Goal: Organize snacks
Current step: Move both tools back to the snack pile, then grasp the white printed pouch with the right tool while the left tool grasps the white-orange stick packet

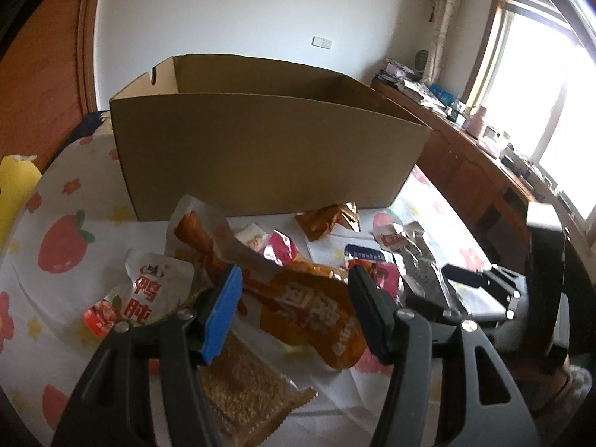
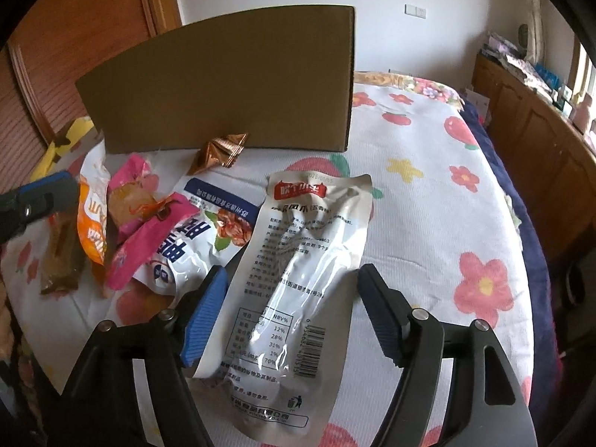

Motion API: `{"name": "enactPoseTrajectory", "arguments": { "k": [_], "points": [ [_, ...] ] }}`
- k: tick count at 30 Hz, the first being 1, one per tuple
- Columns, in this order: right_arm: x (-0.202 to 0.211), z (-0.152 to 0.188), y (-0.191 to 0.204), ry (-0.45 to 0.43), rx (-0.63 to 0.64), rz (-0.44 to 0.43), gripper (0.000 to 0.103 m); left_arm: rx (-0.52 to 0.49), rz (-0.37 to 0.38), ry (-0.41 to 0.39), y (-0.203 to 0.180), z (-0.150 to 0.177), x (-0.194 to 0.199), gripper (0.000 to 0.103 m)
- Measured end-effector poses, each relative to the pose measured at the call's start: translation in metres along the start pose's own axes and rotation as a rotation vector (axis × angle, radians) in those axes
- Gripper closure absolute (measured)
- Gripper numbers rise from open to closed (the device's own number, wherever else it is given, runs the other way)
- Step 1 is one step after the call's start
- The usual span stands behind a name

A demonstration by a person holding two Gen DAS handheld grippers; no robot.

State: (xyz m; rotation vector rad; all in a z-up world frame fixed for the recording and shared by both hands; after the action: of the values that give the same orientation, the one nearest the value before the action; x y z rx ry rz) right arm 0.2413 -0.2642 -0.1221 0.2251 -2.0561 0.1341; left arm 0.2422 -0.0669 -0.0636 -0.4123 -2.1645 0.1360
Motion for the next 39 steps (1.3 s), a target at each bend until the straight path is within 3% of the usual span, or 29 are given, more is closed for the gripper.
{"name": "enactPoseTrajectory", "arguments": {
  "k": [7,14,20,26,34,39],
  "points": [
    [-0.002,0.001,0.004,-0.006,0.004,0.013,0.027,0.05,-0.036,0.019,0.006,-0.01,-0.009,0.043],
    [-0.001,0.001,0.004,-0.006,0.005,0.012,0.027,0.05,-0.163,0.03,0.007,-0.018,-0.014,0.042],
    [-0.001,0.001,0.004,-0.006,0.004,0.011,0.027,0.022,-0.183,0.055,0.009,-0.014,-0.005,0.042],
    [-0.001,0.001,0.004,-0.008,0.0,0.005,0.027,0.036,-0.163,0.094,0.022,-0.003,0.01,0.042],
    [-0.002,0.002,0.005,-0.007,0.005,0.012,0.027,0.117,-0.05,0.158,0.034,0.017,0.001,0.043],
    [-0.003,0.002,0.006,-0.007,0.005,0.014,0.027,0.126,-0.044,0.139,0.038,0.014,-0.001,0.043]
  ]
}}
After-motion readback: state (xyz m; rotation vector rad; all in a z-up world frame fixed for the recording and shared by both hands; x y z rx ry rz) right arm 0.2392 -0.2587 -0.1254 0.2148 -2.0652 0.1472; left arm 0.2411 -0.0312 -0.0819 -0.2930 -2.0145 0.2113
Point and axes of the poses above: each gripper's, at about its wrist camera, not at the fingertips, and x roughly against the way its jaws point, y to its left, z to its underside, the point moved 1 cm from there along -x, roughly the way its jaws point, and after that the axes turned 9 degrees about y, right-handed, at the moved point
